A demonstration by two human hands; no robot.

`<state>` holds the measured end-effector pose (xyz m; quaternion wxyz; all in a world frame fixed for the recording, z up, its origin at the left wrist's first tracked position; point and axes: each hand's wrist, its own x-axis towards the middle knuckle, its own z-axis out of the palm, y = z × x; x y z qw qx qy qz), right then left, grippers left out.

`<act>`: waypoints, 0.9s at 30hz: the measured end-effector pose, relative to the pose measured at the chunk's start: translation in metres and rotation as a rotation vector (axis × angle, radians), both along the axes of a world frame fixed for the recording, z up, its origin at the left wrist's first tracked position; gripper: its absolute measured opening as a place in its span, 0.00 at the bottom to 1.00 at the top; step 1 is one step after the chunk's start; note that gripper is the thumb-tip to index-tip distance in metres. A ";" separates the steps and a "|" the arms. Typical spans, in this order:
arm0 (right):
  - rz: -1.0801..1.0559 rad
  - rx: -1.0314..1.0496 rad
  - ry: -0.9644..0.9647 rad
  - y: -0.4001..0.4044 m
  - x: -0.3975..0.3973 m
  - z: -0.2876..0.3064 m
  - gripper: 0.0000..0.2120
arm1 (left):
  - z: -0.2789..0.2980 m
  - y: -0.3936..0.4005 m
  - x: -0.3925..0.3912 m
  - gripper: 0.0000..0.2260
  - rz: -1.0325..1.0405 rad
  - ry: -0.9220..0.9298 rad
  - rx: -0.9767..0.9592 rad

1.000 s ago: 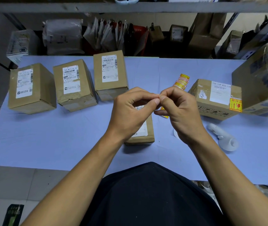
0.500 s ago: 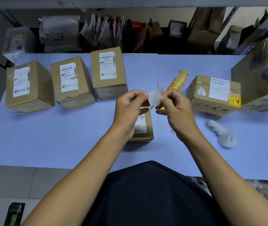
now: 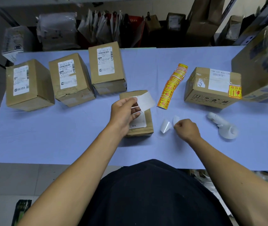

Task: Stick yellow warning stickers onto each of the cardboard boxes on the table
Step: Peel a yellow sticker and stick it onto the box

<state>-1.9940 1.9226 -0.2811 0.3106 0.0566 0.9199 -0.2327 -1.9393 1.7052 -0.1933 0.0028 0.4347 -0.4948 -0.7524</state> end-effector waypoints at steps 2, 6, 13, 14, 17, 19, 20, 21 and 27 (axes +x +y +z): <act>0.030 0.112 0.010 0.004 0.001 0.001 0.12 | -0.003 0.001 0.000 0.03 0.006 -0.019 -0.003; 0.168 0.129 0.283 -0.011 0.003 0.016 0.14 | -0.006 0.002 -0.003 0.02 0.019 -0.076 -0.024; 0.644 -0.252 0.951 -0.057 0.009 0.059 0.16 | -0.002 0.007 -0.010 0.04 0.122 -0.146 0.207; 0.676 -0.257 1.010 -0.061 0.008 0.061 0.11 | -0.002 0.008 -0.010 0.04 0.134 -0.147 0.242; 0.697 -0.253 1.098 -0.065 0.004 0.062 0.03 | -0.002 0.009 -0.006 0.05 0.136 -0.152 0.346; 0.557 -0.364 0.934 -0.067 0.005 0.063 0.03 | 0.000 0.007 -0.004 0.05 0.147 -0.128 0.453; 0.371 -0.479 0.746 -0.070 0.005 0.065 0.03 | 0.001 0.006 -0.002 0.06 0.153 -0.102 0.495; 0.110 -0.627 0.478 -0.073 0.004 0.070 0.03 | 0.001 0.004 -0.002 0.07 0.148 -0.082 0.508; -0.688 -1.013 -0.569 -0.073 -0.007 0.083 0.06 | -0.008 0.007 0.004 0.03 -0.092 -0.118 0.149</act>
